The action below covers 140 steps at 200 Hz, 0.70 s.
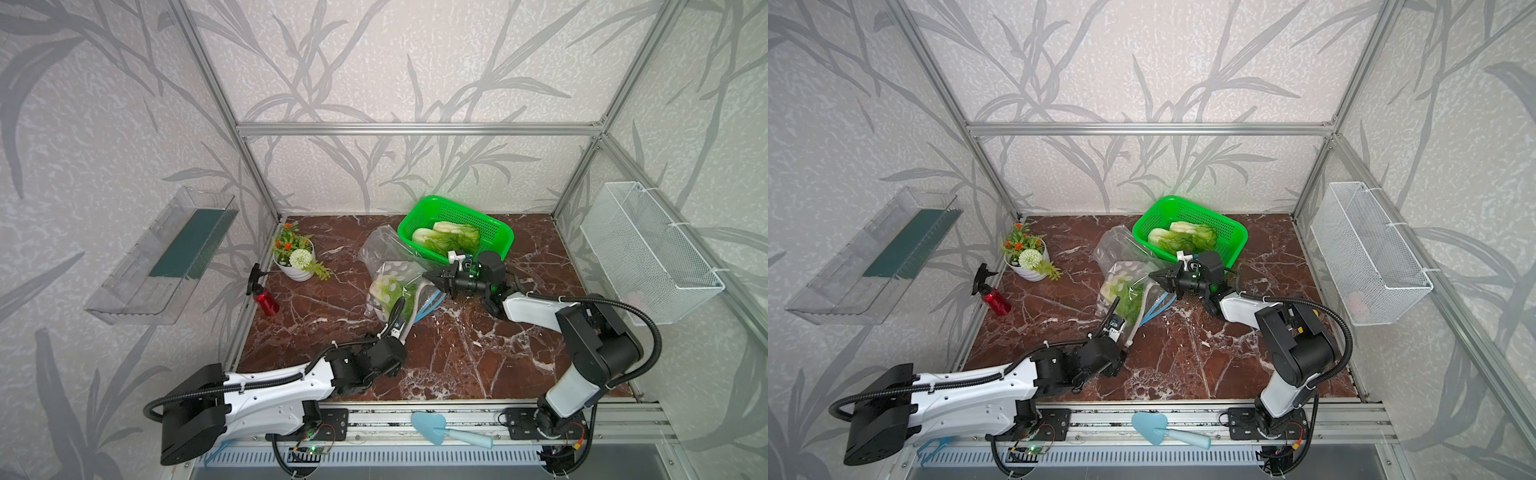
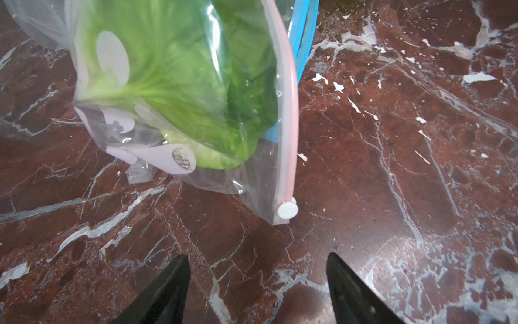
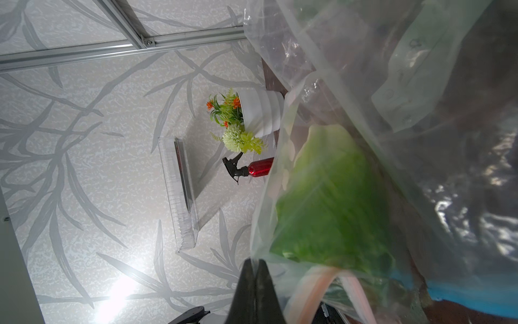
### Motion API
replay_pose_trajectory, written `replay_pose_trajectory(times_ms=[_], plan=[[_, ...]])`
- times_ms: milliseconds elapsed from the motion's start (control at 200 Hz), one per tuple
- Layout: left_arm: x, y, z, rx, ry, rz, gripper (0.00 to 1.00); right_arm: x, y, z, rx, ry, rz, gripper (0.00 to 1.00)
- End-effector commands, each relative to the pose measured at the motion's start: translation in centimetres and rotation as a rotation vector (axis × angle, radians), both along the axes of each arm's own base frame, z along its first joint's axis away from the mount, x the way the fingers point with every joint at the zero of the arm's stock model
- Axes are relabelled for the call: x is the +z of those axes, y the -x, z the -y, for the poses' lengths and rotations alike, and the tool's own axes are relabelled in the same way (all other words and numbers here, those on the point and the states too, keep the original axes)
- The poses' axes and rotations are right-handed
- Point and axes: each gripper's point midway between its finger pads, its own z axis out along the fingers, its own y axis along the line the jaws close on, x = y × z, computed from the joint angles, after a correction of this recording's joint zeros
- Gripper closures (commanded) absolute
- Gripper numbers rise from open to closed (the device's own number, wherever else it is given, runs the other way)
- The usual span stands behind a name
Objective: Open the zip-top bag and take out the chinese cabbages
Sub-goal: Pick up the zipper food storage bag at the center of the board.
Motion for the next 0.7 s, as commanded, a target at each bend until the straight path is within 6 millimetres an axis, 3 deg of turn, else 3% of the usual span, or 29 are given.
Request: replay_pose_trajectory(times_ms=[0, 155, 300, 540, 695], plan=[[1.0, -1.2, 1.5, 0.052, 0.067, 0.034, 0.23, 2.6, -0.2, 0.0, -0.041, -0.067, 0.043, 1.0], [-0.3, -1.2, 4.1, 0.007, 0.047, 0.008, 0.23, 3.2, -0.3, -0.5, -0.058, -0.117, 0.035, 1.0], [0.1, -1.1, 5.6, -0.014, 0.112, 0.008, 0.22, 3.6, -0.1, -0.8, -0.06, -0.106, 0.048, 1.0], [-1.2, -2.6, 4.6, 0.118, -0.018, 0.013, 0.22, 4.6, 0.2, -1.0, -0.074, -0.128, 0.055, 1.0], [-2.4, -4.2, 2.5, 0.267, -0.192, 0.068, 0.38, 5.0, 0.5, -0.4, -0.106, -0.143, 0.047, 1.0]])
